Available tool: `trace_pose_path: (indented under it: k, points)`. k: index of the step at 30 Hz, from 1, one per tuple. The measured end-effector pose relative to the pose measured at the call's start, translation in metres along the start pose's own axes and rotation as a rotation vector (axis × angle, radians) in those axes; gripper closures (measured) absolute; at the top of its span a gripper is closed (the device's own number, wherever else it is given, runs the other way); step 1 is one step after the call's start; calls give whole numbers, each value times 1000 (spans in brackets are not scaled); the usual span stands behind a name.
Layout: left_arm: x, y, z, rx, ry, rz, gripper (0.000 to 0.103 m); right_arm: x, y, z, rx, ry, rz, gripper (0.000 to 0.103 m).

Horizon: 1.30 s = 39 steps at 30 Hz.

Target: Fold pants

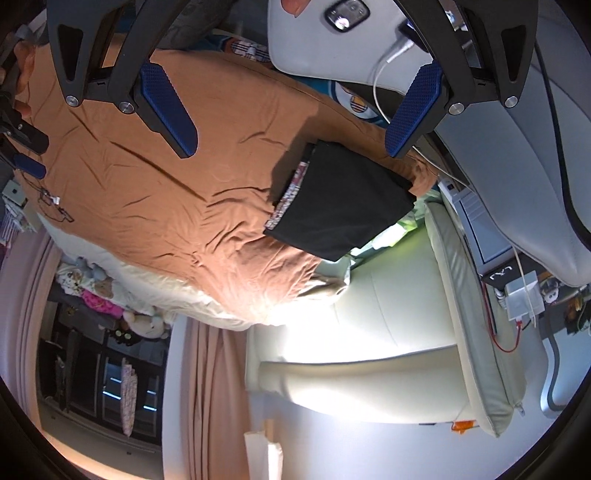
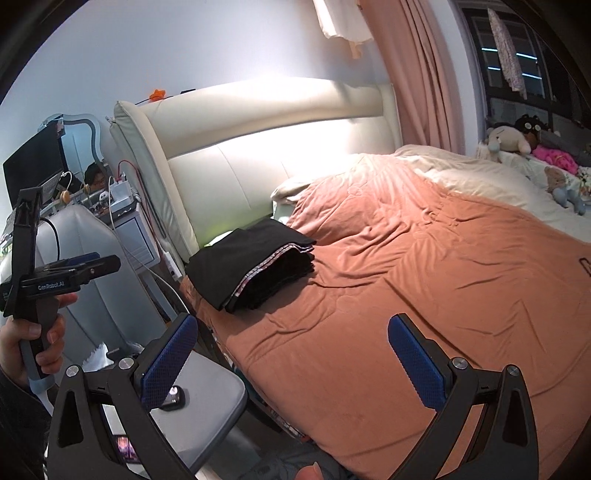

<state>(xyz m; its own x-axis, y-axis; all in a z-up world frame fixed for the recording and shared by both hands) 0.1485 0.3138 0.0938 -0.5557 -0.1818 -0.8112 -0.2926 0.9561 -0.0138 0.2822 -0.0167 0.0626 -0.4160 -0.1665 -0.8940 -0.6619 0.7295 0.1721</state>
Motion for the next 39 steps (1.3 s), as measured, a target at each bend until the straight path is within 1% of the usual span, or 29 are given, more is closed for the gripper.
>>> trace_pose_path:
  k: [9,16,18,21,28,32,39]
  points:
    - [30,-41,-50,53,-52,33,1,23,-6,-47,28,-10,-8,0]
    - [59,-73,-73,94,-86,31,1,41,-12,-78,49,-25,-6,0]
    - [67,-80,-76,97,-92,19,1,46,-13,-87,54,-29,-5,0]
    - [80,-91,-81,83,-106,20,1,53,-15,-98,57,-35,-5,0]
    - [106,-114,-88,97,-118,22,1,75,-21,-122,82,-43,3,0]
    - [120,-128,-85,122,-108,23,1,90,-27,-132,123,-33,8,0]
    - [143,-145,-76,136,-97,31,1,109,-30,-151,181,-37,23,0]
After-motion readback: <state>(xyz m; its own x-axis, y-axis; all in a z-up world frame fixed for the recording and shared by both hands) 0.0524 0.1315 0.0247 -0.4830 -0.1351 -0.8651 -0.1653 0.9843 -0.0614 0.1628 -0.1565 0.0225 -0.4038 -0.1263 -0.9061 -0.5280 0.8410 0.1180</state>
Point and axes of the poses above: each gripper's, at about its wrist camera, not at the fingertips, and z roughly the way its jaws point, y to its left, x to its underside, the point moved 4 cm from there along z, roughly the way its jaws point, and after that the axes turned 3 degrees about z, right-handed, at the moved point
